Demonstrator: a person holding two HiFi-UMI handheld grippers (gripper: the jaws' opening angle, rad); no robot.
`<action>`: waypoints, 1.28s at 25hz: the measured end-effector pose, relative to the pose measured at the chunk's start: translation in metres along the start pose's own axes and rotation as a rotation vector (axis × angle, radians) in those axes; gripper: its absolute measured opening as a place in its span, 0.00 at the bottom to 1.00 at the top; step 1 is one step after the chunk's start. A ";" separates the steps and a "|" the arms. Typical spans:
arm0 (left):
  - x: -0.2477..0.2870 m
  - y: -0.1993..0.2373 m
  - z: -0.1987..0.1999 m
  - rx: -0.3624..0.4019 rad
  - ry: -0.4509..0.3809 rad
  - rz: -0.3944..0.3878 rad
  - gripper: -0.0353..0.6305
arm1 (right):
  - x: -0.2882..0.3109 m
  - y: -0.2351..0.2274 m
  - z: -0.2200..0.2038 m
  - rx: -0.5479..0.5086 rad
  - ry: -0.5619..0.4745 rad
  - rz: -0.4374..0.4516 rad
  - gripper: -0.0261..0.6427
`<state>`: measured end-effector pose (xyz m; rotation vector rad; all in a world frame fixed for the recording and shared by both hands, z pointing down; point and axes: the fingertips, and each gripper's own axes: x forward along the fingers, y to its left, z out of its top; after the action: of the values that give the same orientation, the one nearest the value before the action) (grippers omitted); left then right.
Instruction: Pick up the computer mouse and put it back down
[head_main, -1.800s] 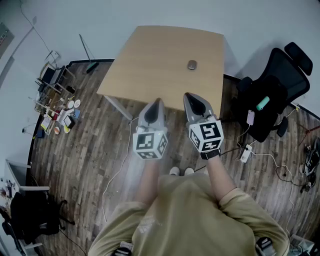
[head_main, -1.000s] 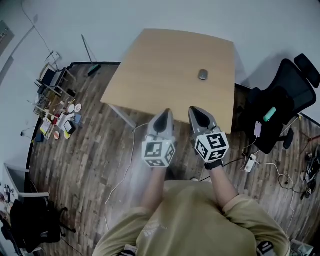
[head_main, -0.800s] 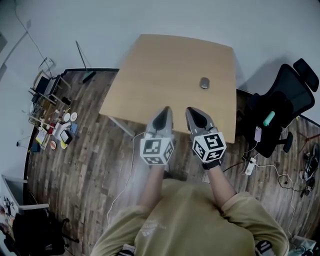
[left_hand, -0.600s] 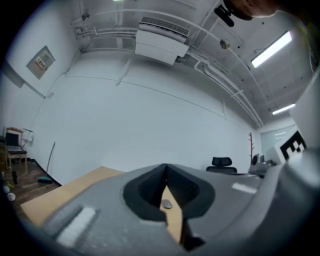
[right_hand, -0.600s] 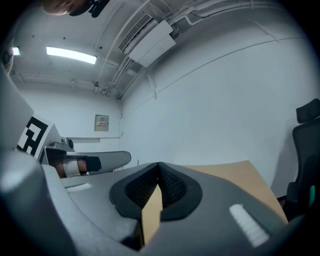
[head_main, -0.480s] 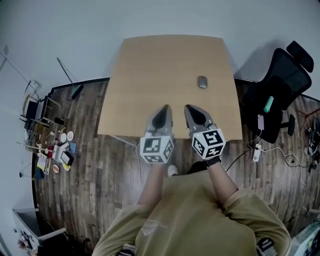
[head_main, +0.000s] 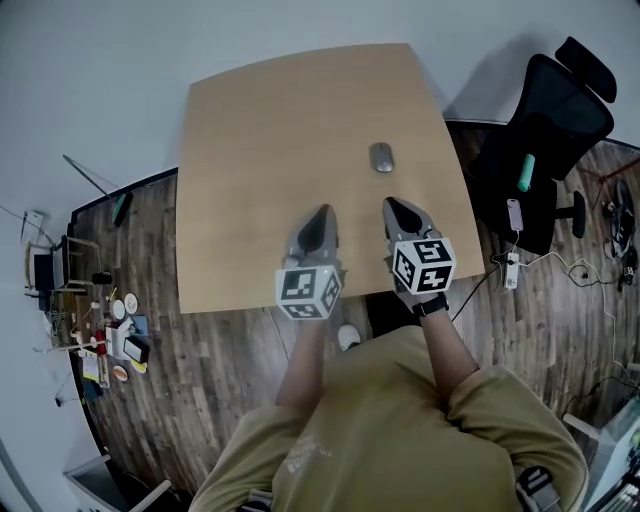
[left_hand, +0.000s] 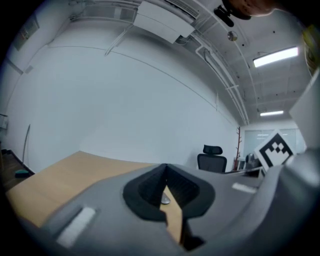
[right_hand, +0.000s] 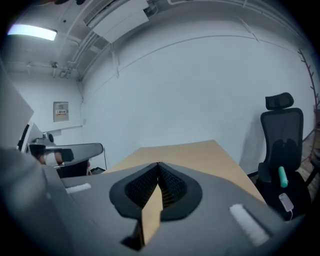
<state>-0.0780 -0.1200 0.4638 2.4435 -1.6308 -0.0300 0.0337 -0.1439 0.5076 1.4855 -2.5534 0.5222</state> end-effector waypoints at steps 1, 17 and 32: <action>0.014 0.003 -0.005 0.003 0.015 -0.005 0.05 | 0.014 -0.014 -0.004 0.016 0.033 -0.020 0.04; 0.184 0.085 -0.099 -0.077 0.241 0.056 0.05 | 0.242 -0.170 -0.117 0.087 0.504 -0.127 0.46; 0.193 0.100 -0.121 -0.116 0.266 0.086 0.05 | 0.281 -0.208 -0.161 0.081 0.584 -0.267 0.49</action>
<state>-0.0786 -0.3146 0.6191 2.1820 -1.5671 0.1985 0.0636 -0.4078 0.7858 1.4043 -1.8797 0.8727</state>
